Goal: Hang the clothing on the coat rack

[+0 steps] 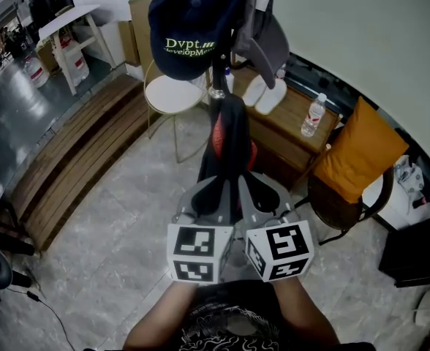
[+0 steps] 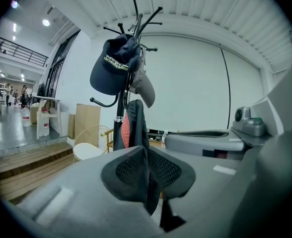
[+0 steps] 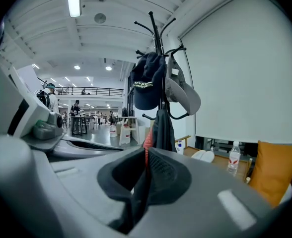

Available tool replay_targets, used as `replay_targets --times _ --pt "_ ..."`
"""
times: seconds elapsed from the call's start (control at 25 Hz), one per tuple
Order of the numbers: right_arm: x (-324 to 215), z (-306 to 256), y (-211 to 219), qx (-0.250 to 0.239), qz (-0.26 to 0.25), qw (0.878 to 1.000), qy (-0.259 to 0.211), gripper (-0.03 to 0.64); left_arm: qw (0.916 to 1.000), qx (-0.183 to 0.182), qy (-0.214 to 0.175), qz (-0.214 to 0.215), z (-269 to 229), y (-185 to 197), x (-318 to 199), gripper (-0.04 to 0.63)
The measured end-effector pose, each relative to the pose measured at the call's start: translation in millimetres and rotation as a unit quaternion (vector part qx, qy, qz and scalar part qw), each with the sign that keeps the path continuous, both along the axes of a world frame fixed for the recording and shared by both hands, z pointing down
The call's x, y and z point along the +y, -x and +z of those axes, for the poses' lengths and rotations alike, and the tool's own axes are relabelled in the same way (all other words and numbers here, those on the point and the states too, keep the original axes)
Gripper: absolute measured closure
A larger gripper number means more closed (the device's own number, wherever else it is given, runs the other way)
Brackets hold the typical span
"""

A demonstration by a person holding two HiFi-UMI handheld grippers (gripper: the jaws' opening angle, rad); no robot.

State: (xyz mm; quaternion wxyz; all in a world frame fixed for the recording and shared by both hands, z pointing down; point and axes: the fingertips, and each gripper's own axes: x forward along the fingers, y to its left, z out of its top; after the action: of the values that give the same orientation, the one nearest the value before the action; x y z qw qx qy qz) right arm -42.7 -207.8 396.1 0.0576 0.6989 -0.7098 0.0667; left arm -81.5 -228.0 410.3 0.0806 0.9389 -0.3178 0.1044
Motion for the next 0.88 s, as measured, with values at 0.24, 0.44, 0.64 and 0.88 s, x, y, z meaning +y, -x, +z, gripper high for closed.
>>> replay_targets --times 0.24,0.44,0.64,0.88 --pt "9.0 -3.4 3.9 -0.001 -0.001 1.000 -0.003 0.614 0.9999 0.006 -0.006 -0.005 -3.8 8.8 3.9 0.585" --pt "11.4 -2.0 9.7 0.007 -0.003 1.000 0.002 0.614 0.9999 0.009 -0.007 -0.003 -3.7 12.0 6.4 0.589" --pt "13.7 -0.9 13.6 0.011 -0.004 1.000 0.004 0.614 0.9999 0.012 -0.005 -0.001 -4.0 14.5 8.1 0.589" --pt "16.6 1.2 15.1 0.012 -0.003 1.000 0.008 0.614 0.9999 0.010 -0.003 0.001 -2.9 15.2 11.0 0.589"
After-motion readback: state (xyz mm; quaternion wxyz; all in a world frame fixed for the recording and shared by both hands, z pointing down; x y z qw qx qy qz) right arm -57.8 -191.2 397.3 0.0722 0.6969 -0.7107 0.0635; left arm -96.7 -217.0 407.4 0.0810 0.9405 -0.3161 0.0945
